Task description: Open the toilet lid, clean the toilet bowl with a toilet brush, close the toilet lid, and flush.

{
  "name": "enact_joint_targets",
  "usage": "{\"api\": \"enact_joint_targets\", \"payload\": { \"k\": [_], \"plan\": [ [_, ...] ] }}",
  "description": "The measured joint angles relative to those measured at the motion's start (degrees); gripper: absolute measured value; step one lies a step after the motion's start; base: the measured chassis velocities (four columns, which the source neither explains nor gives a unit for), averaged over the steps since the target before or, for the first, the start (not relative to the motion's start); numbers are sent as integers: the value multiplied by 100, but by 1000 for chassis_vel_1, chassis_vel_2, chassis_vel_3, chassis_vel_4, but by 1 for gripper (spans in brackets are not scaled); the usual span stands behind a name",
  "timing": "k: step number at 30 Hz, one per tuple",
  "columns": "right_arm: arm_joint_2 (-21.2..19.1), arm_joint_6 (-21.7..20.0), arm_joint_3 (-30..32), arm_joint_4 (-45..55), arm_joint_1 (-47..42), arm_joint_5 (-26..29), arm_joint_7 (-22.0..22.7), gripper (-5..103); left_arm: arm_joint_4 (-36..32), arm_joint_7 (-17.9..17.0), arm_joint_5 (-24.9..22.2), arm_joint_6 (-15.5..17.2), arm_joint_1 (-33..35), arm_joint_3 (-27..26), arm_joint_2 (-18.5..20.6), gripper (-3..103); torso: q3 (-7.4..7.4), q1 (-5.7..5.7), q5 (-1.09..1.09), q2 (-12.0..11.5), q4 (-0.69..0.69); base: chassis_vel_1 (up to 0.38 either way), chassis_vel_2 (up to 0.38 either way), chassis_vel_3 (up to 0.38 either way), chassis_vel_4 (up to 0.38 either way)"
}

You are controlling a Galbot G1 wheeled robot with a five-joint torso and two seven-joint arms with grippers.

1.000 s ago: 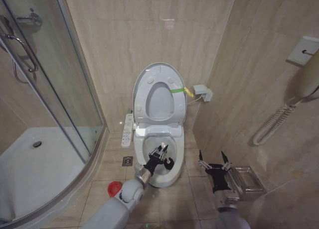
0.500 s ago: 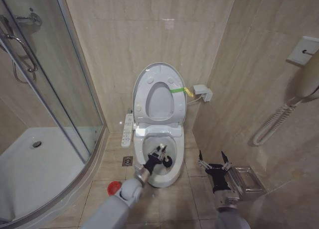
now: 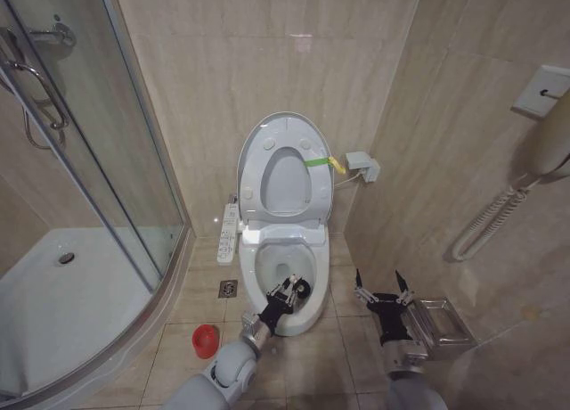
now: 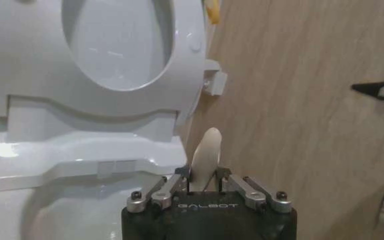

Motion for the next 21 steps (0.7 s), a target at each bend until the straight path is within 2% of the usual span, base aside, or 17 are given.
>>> {"api": "enact_joint_targets", "payload": {
  "k": [4, 7, 11, 15, 21],
  "plan": [
    [0, 0, 0, 0, 0, 0, 0, 100, 280, 73, 54, -140, -159, -144, -68, 23, 0, 0, -2, 0, -1, 0, 0, 0, 0],
    [0, 0, 0, 0, 0, 0, 0, 100, 241, 88, 86, -176, -237, -217, -70, 23, 1, 1, -1, 0, -2, 0, 0, 0, 0],
    [0, 0, 0, 0, 0, 0, 0, 100, -188, 54, 155, -129, -198, -208, -2, 22, 0, 0, -1, 0, -2, 0, 0, 0, 0],
    [0, 0, 0, 0, 0, 0, 0, 100, -680, -97, 296, 31, 132, -175, 149, 22, 0, 0, 0, 0, 1, 0, 0, 0, 0],
    [0, 0, 0, 0, 0, 0, 0, 100, -956, -206, 473, 133, 501, -216, 323, 22, 0, 0, 0, 0, 2, 0, 0, 0, 0]
  ]
}}
